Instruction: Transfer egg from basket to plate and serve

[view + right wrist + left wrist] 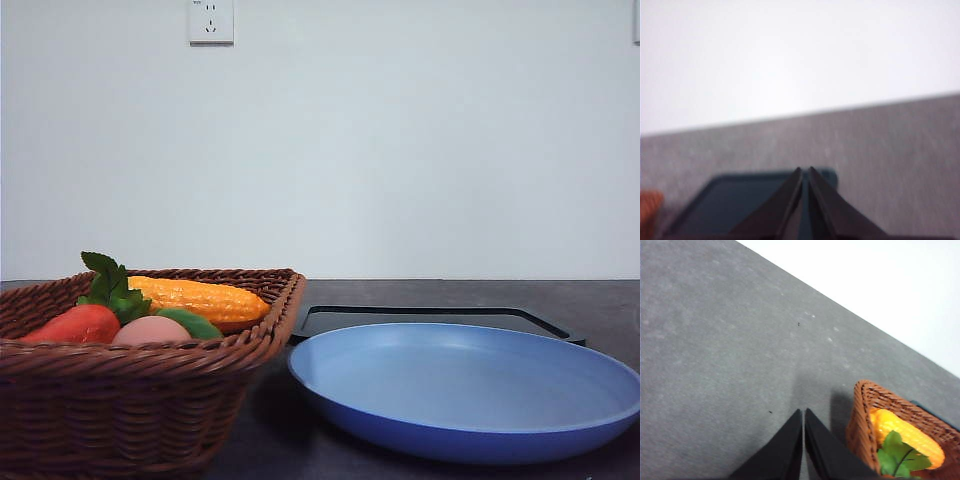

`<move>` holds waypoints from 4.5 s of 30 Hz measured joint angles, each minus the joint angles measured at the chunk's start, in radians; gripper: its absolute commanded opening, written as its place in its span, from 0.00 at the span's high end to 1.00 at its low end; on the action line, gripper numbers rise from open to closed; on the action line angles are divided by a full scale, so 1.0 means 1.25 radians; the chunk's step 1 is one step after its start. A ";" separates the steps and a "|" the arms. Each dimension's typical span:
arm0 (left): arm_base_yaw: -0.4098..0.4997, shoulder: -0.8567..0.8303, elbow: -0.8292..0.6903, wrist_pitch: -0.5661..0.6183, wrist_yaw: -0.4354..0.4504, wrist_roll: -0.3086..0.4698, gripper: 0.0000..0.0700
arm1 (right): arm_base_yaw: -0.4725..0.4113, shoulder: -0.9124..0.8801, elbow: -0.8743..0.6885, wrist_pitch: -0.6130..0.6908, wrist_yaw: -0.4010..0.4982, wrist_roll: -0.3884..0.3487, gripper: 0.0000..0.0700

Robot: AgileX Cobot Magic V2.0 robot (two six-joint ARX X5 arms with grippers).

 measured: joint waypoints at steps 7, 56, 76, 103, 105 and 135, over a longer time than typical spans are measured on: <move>0.000 0.000 -0.002 0.011 0.083 -0.022 1.00 | 0.000 0.000 0.000 0.086 0.000 0.026 1.00; -0.226 0.697 0.504 -0.195 0.344 0.182 0.63 | 0.014 0.828 0.461 -0.560 -0.251 0.035 0.60; -0.254 0.697 0.504 -0.182 0.345 0.146 0.53 | 0.107 1.050 0.461 -0.423 -0.261 0.025 0.81; -0.355 0.699 0.504 -0.192 0.345 0.064 0.39 | -0.001 0.872 0.461 -0.507 -0.268 0.028 1.00; -0.379 0.705 0.504 -0.192 0.345 0.037 0.39 | -0.027 0.826 0.461 -0.513 -0.268 0.028 1.00; -0.526 1.081 0.573 -0.226 0.134 -0.039 0.39 | -0.086 0.691 0.461 -0.545 -0.267 0.028 1.00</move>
